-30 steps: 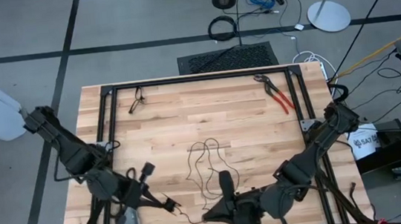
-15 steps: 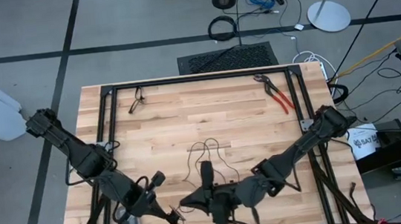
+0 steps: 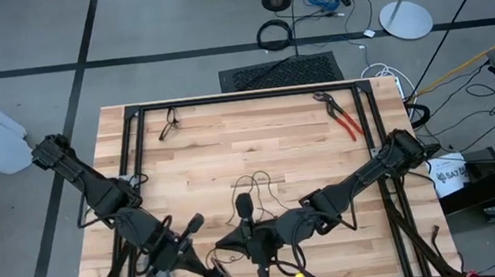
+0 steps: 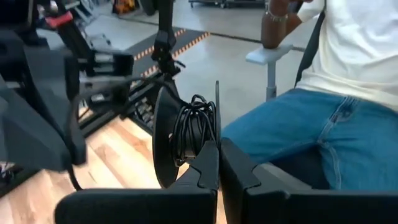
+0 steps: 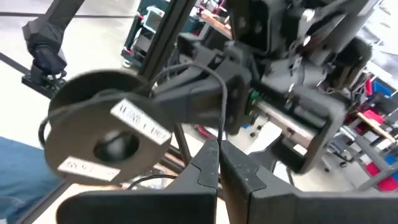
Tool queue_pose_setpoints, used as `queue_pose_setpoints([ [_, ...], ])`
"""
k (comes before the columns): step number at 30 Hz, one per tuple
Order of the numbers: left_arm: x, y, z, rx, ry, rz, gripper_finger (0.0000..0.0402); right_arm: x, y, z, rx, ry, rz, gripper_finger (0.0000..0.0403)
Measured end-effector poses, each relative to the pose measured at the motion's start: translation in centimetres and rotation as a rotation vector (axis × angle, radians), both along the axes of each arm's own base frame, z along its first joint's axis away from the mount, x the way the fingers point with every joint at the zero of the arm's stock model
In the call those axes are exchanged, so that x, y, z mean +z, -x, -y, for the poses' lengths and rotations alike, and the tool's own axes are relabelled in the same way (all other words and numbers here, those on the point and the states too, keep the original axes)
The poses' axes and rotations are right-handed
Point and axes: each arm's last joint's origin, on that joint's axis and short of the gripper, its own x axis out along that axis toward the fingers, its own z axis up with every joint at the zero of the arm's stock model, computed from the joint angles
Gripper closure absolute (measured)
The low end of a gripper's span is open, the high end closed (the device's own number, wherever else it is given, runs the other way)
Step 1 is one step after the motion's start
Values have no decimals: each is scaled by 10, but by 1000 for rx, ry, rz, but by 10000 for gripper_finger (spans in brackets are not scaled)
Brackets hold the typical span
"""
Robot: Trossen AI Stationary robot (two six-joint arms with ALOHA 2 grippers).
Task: Coil cords
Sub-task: Coil the black wire onto the spool
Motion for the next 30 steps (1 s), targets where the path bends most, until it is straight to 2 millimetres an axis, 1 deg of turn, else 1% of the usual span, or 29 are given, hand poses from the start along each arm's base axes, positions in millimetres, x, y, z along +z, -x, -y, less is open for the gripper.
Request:
queue_pose_setpoints([
  [5, 4, 0, 2, -26, -12, 68, 400, -2, 0, 1, 7, -11, -20, 403],
  [9, 8, 1, 5, -44, -11, 133, 400, -6, -3, 5, 72, -56, -72, 403],
  [17, 22, 4, 12, -82, 23, 296, 400, -12, -8, 19, 144, -139, -159, 403],
  [21, 26, 8, 16, -98, 24, 357, 400, -14, -9, 20, 215, -154, -193, 403],
  [23, 27, 9, 18, -76, 16, 369, 400, -16, -9, 19, 233, -147, -203, 403],
  [30, 31, 17, 17, 110, -22, 390, 400, -23, -3, 12, 248, -105, -277, 403],
])
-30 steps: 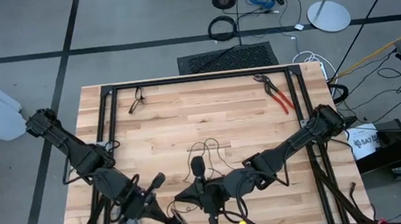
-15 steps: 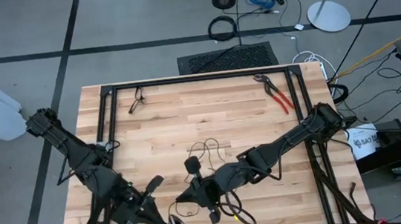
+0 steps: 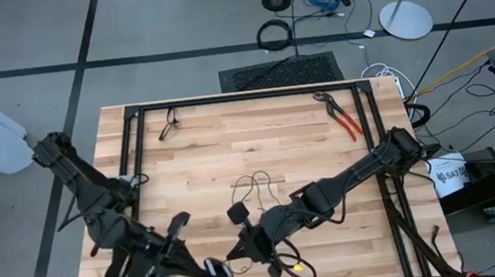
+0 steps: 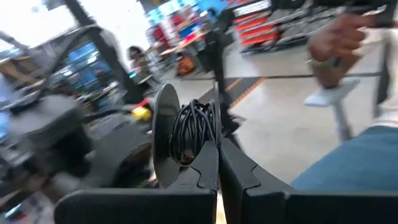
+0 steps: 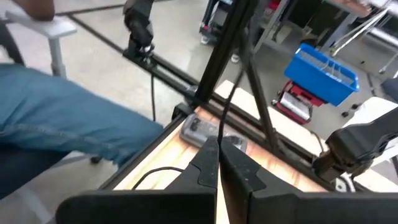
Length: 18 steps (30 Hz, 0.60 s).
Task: Coil cords
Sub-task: Coil the black wire onto the spool
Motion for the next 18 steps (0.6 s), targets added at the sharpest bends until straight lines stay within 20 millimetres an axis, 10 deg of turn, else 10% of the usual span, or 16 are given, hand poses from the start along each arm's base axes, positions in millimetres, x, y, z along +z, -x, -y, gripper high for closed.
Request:
queue_pose_setpoints([
  [18, 6, 39, -7, 293, -46, -40, 400, 1, 14, -3, 2, 14, -97, 402],
])
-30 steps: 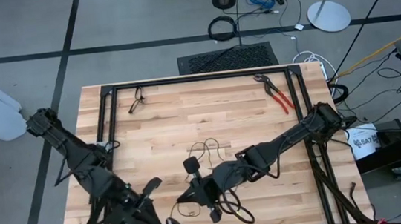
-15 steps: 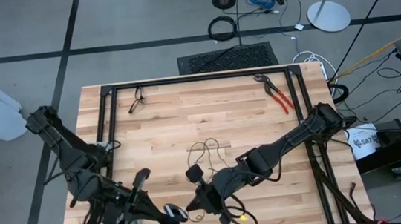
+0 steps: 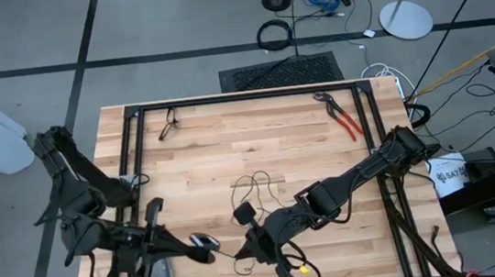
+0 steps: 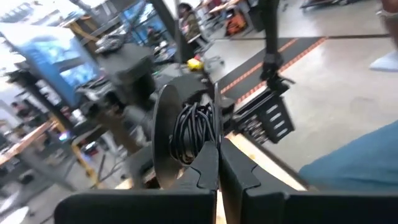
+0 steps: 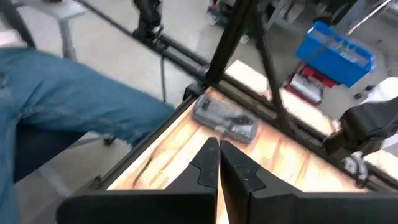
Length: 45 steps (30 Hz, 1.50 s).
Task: Coil cords
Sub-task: Coil the black wire onto the spool
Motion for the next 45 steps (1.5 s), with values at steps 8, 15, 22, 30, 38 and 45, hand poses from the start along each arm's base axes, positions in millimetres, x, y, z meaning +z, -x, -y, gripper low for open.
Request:
queue_pose_setpoints([
  [8, -7, 5, -9, 113, 13, -78, 400, 0, 5, -4, 14, 2, -21, 402],
  [15, -8, 5, -10, 117, 19, -89, 400, 9, 7, -6, -34, 2, 43, 402],
  [22, -8, 5, -10, 123, 19, -88, 400, -5, -7, 12, -133, -33, -29, 403],
  [30, -7, 5, -11, 131, 21, -84, 400, -39, -39, 31, -149, -91, -86, 360],
  [38, -7, 5, -11, 132, 20, -85, 400, -51, -50, 40, -173, -110, -107, 297],
  [45, -7, 6, -11, 132, 20, -84, 400, -50, -49, 37, -99, -164, -123, 282],
])
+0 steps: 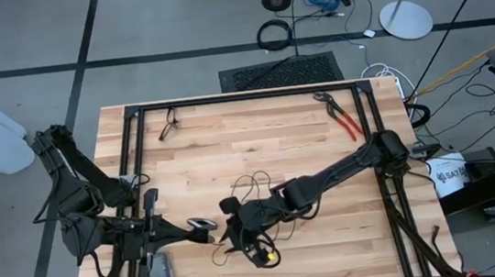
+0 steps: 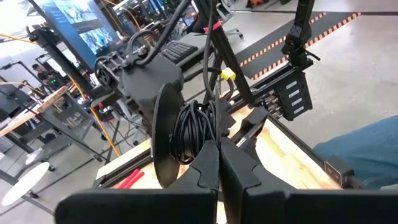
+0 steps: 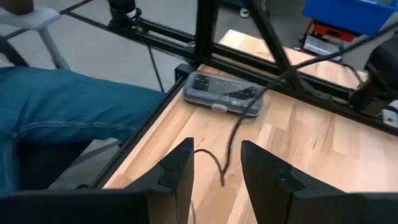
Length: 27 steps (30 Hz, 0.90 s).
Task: Coil cords
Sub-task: Coil the black wire onto the spool
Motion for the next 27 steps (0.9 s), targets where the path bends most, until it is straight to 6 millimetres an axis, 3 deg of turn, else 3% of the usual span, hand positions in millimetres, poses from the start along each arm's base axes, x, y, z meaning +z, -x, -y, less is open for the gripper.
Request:
queue_pose_setpoints([
  [7, 0, 0, 0, 0, 0, 0, 400, -18, -12, 2, 32, -7, 1, 285],
  [12, 0, 0, 0, 8, -2, 1, 400, -19, -15, 9, 17, -6, -5, 331],
  [18, 0, 0, 0, 9, -4, -1, 400, -9, -8, 8, 23, -2, -7, 397],
  [27, -3, 6, 1, -37, 3, -39, 400, 14, 20, -5, 31, 21, -69, 401],
])
